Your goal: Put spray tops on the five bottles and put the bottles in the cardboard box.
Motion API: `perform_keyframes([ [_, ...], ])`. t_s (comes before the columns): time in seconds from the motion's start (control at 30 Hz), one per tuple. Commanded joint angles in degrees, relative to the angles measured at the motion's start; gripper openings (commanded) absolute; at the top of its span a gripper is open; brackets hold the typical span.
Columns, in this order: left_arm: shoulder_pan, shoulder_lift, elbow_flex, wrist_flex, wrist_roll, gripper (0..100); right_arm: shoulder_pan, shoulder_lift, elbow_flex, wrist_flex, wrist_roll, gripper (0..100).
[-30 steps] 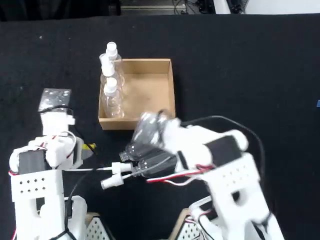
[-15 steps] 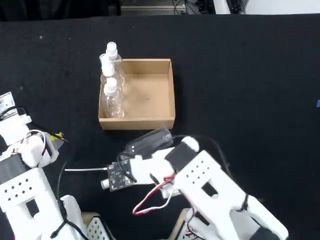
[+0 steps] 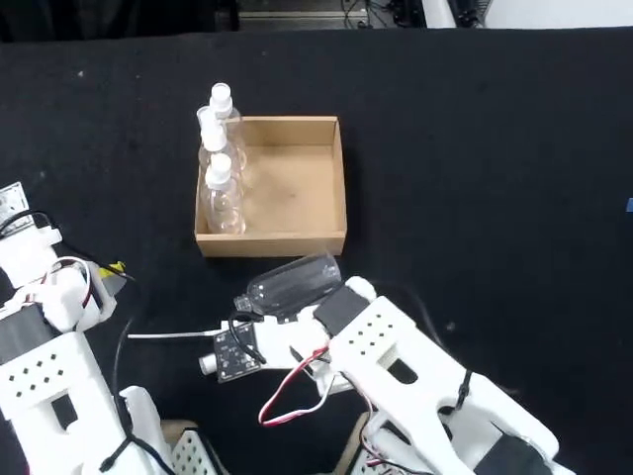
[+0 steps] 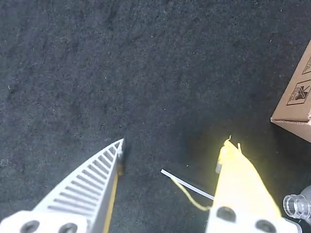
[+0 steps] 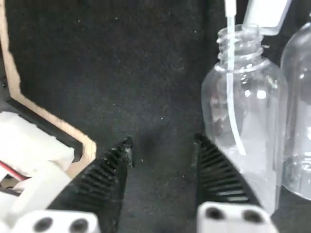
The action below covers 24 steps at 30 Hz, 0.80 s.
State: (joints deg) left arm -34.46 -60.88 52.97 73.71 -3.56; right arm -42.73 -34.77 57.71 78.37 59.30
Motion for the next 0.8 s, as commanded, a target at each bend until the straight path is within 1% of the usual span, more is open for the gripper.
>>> perform_keyframes([
  [0.0, -0.6, -0.2, -0.8, -1.1, 0.3, 28, -0.5, 0.0, -0.4, 2.2, 0.2, 2.1],
  [0.03, -0.6, -0.2, -0.8, -1.1, 0.3, 28, -0.5, 0.0, -0.7, 3.5, 0.2, 1.0],
  [0.13, -0.6, -0.2, -0.7, -1.1, 0.3, 28, -0.2, 0.0, -3.6, 9.0, 0.1, 2.5],
  [0.2, -0.6, -0.2, -0.7, -1.1, 0.3, 28, 1.6, 0.0, -6.1, 11.2, 0.1, 2.6],
  [0.33, -0.6, -0.2, -0.8, -1.1, 0.3, 28, 6.7, -1.9, -9.9, 11.3, 0.1, 3.1],
  [0.4, -0.6, -0.2, -0.8, -1.1, 0.3, 28, 8.1, -2.3, -10.9, 11.1, -0.4, 8.6],
  [0.5, -0.6, -0.2, -0.7, -1.1, 0.3, 28, 8.2, -2.7, -10.8, 8.5, -2.5, 24.6],
  [0.57, -0.6, -0.2, -0.7, -1.1, 0.3, 28, 8.2, -2.5, -9.5, 5.3, -2.3, 31.8],
  [0.7, -0.6, -0.1, -0.7, -1.1, 0.3, 28, 8.2, -2.2, -3.2, -7.2, -2.2, 30.9],
  [0.77, -0.6, -0.1, -0.7, -1.1, 0.3, 28, 8.2, -2.2, 0.3, -11.6, -1.9, 30.7],
])
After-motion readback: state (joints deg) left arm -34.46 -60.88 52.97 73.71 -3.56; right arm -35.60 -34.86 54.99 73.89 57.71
